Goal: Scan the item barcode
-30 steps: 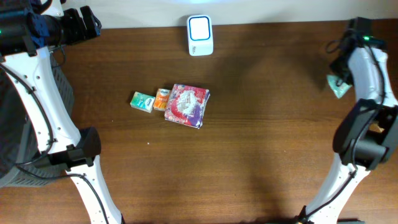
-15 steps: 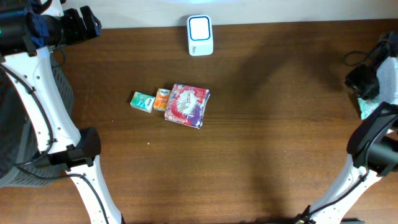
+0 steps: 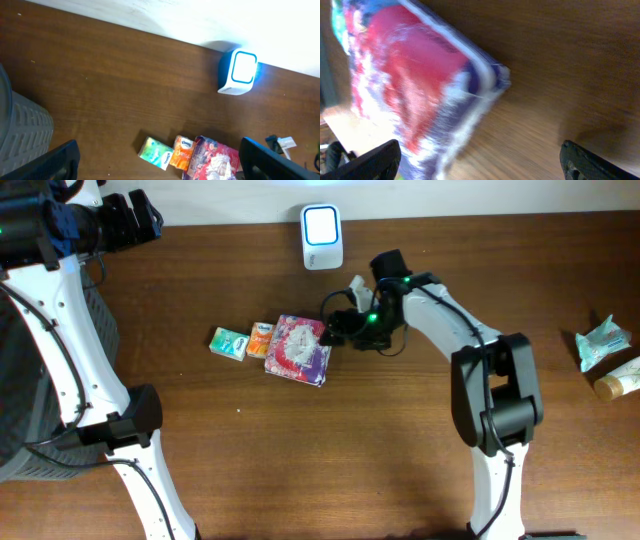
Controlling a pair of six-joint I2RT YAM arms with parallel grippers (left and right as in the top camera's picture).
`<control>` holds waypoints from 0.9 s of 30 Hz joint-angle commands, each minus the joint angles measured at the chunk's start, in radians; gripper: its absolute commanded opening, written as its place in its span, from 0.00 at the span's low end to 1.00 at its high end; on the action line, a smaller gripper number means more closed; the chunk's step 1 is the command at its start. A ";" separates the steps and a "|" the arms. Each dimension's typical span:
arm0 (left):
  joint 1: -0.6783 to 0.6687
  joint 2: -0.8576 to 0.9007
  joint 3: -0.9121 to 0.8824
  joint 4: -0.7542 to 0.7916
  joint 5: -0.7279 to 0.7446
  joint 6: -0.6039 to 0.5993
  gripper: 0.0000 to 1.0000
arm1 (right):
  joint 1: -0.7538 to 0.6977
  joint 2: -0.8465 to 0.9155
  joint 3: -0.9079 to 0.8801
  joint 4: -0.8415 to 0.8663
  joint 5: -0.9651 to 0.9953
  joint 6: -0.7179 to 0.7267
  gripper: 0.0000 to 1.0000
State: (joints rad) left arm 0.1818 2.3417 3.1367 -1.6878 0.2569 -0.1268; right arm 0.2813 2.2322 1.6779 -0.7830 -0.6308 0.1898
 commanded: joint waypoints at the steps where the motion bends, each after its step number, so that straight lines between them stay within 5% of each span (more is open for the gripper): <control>1: 0.003 0.001 -0.002 0.000 0.000 0.012 0.99 | 0.034 -0.011 -0.003 0.013 -0.047 0.063 0.90; 8: 0.003 0.001 -0.002 0.000 0.000 0.012 0.99 | 0.053 0.026 -0.087 0.077 -0.084 0.062 0.38; 13: 0.003 0.001 -0.002 0.000 0.000 0.012 0.99 | 0.111 0.026 -0.087 0.108 -0.103 0.063 0.46; 15: 0.003 0.001 -0.002 0.000 0.000 0.012 0.99 | 0.109 0.023 -0.086 0.103 -0.103 0.063 0.04; 19: 0.002 0.001 -0.002 0.000 0.000 0.012 0.99 | 0.052 -0.074 -0.063 0.053 -0.026 0.063 0.04; 27: 0.002 0.001 -0.002 0.000 0.000 0.012 0.99 | 0.035 -0.318 -0.060 -0.215 0.761 0.034 0.04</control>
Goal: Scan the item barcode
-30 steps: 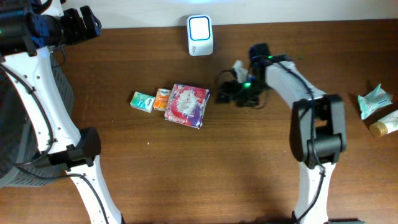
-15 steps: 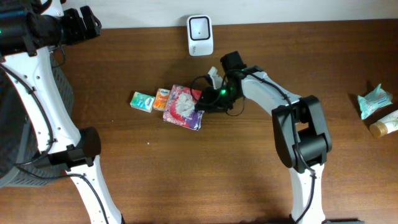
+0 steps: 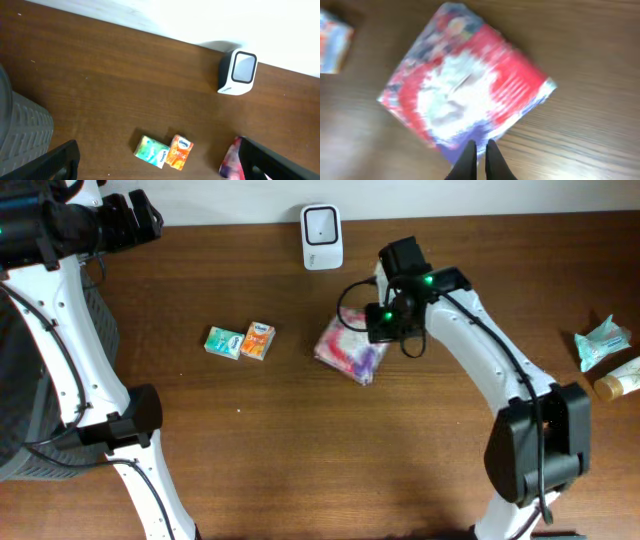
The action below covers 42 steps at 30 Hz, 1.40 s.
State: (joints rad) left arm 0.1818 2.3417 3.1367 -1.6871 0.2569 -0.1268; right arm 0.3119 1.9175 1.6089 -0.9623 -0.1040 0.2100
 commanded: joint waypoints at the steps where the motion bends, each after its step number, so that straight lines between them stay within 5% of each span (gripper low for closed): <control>1: 0.005 0.001 -0.002 -0.001 0.000 0.012 0.99 | 0.005 -0.002 0.009 -0.087 0.328 0.039 0.04; 2: 0.005 0.001 -0.002 -0.001 0.000 0.012 0.99 | 0.005 -0.001 0.009 -0.103 0.316 0.039 0.04; 3: 0.004 0.001 -0.002 -0.001 0.000 0.012 0.99 | 0.002 0.000 0.009 -0.100 0.232 0.039 0.25; 4: 0.004 0.001 -0.002 -0.001 0.000 0.012 0.99 | -0.005 0.001 0.009 -0.088 0.130 0.039 0.68; 5: 0.005 0.001 -0.002 -0.001 0.000 0.012 0.99 | -0.011 0.003 0.009 -0.081 0.024 0.039 0.90; 7: 0.004 0.001 -0.002 -0.001 0.000 0.012 0.99 | -0.023 0.006 -0.005 -0.084 -0.108 0.039 0.99; 11: 0.004 0.001 -0.002 -0.001 0.000 0.012 0.99 | -0.053 0.008 -0.154 0.062 -0.137 0.134 0.99; 17: 0.004 0.001 -0.002 -0.001 0.000 0.012 0.99 | -0.134 0.014 -0.422 0.485 -0.450 0.263 1.00; 21: 0.004 0.001 -0.002 -0.001 0.000 0.012 0.99 | -0.108 0.067 -0.448 0.571 -0.472 0.288 0.66; 23: 0.004 0.001 -0.002 -0.001 0.000 0.012 0.99 | -0.109 0.078 -0.448 0.571 -0.457 0.287 0.12; 24: 0.005 0.001 -0.002 -0.001 0.000 0.012 0.99 | -0.109 0.076 -0.447 0.571 -0.458 0.285 0.04; 28: 0.004 0.001 -0.002 -0.001 0.000 0.012 0.99 | -0.107 0.006 -0.302 0.377 -0.346 0.176 0.04; 34: 0.003 0.001 -0.002 -0.001 0.000 0.012 0.99 | 0.021 -0.024 -0.016 -0.214 0.509 0.146 0.04; 39: 0.003 0.001 -0.002 -0.001 0.000 0.012 0.99 | 0.022 0.004 -0.093 -0.364 0.565 0.134 0.05; 42: 0.002 0.001 -0.002 -0.001 0.000 0.012 0.99 | 0.043 0.004 -0.093 -0.350 0.465 0.108 0.16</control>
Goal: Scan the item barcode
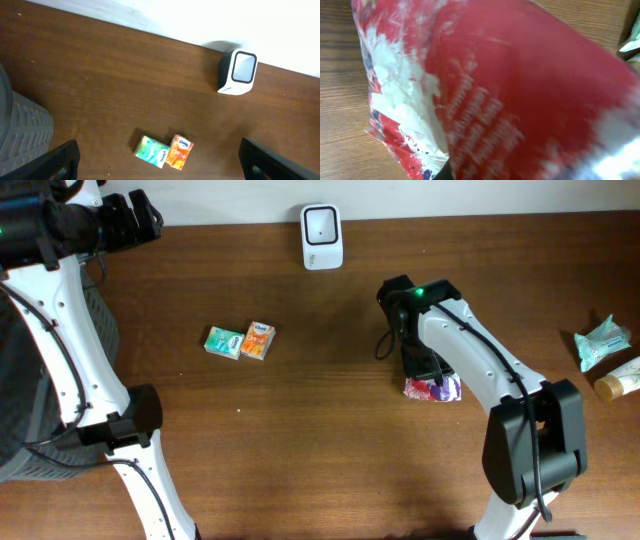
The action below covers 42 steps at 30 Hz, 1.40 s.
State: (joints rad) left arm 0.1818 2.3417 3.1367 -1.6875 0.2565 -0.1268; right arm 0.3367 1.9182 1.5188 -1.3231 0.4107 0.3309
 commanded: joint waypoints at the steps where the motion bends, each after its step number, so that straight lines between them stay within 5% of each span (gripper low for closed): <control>1: 0.002 0.001 -0.002 0.000 0.000 0.012 0.99 | 0.035 0.003 -0.003 0.014 -0.066 -0.014 0.20; 2: 0.003 0.001 -0.002 0.000 0.000 0.012 0.99 | 0.065 0.003 -0.003 0.019 -0.067 -0.014 0.42; 11: 0.003 0.001 -0.002 0.000 0.000 0.012 0.99 | 0.325 0.003 0.095 0.321 -0.554 -0.051 0.72; 14: 0.002 0.001 -0.002 0.000 0.000 0.012 0.99 | 0.261 0.003 0.210 0.225 -0.475 -0.099 0.98; 18: 0.003 0.001 -0.002 0.000 0.000 0.012 0.99 | -0.054 0.003 0.208 0.133 -0.492 -0.150 1.00; 21: 0.003 0.001 -0.002 0.000 0.000 0.012 0.99 | -0.269 0.003 0.102 0.174 -0.871 -0.433 0.99; 25: 0.002 0.001 -0.002 0.000 0.000 0.012 0.99 | -0.338 0.003 -0.130 0.386 -1.080 -0.454 1.00; 28: 0.002 0.001 -0.002 0.000 0.000 0.012 0.99 | -0.316 0.003 -0.333 0.609 -1.133 -0.424 0.94; 30: 0.003 0.001 -0.002 0.000 0.000 0.012 0.99 | -0.294 0.003 -0.385 0.659 -1.164 -0.423 0.65; 32: 0.003 0.001 -0.002 0.000 0.000 0.012 0.99 | -0.270 0.003 -0.386 0.669 -1.167 -0.420 0.49; 33: 0.003 0.001 -0.002 0.000 0.000 0.012 0.99 | -0.259 0.003 -0.386 0.674 -1.167 -0.402 0.08; 39: 0.003 0.001 -0.002 0.000 0.000 0.012 0.99 | -0.255 -0.018 -0.121 0.684 -1.466 -0.314 0.04; 42: 0.003 0.001 -0.002 0.000 0.000 0.012 0.99 | -0.231 -0.051 0.109 0.757 -1.458 -0.314 0.04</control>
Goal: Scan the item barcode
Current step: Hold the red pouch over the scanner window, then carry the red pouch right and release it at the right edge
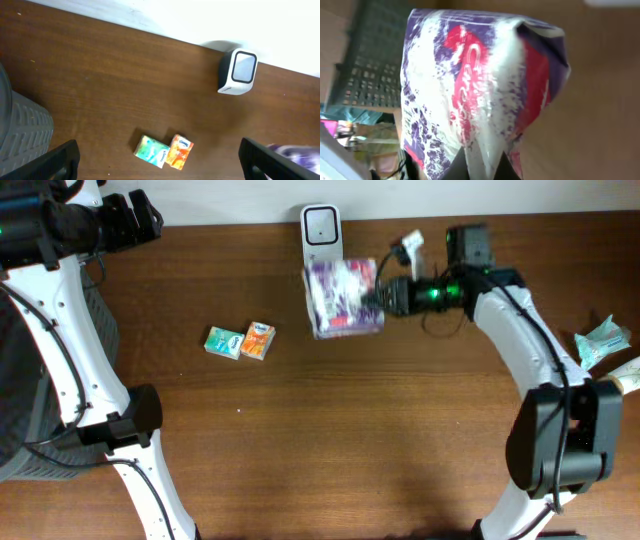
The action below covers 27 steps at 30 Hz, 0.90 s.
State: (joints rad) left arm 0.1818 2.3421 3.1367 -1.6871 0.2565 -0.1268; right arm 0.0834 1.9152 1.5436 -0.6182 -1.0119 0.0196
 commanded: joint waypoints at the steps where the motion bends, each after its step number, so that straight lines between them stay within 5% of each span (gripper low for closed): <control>1: 0.002 0.001 -0.002 -0.001 0.000 0.012 0.99 | 0.041 -0.052 0.114 0.142 0.095 0.014 0.04; 4: 0.003 0.001 -0.002 -0.001 0.000 0.012 0.99 | 0.076 -0.052 0.113 0.259 0.156 0.068 0.04; 14: 0.003 0.001 -0.002 -0.001 0.000 0.012 0.99 | 0.140 -0.050 0.113 0.245 0.243 0.068 0.04; 17: 0.003 0.001 -0.002 -0.001 0.000 0.012 0.99 | 0.140 -0.046 0.111 0.087 0.455 0.068 0.04; 22: 0.002 0.001 -0.002 -0.001 0.000 0.012 0.99 | 0.140 -0.040 0.097 -0.312 1.084 0.061 0.04; 27: 0.002 0.001 -0.002 -0.001 0.000 0.012 0.99 | 0.140 -0.028 0.061 -0.518 1.290 0.022 0.04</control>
State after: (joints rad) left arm 0.1818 2.3425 3.1367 -1.6878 0.2565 -0.1268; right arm 0.2180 1.8969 1.6260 -1.1259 0.1856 0.0486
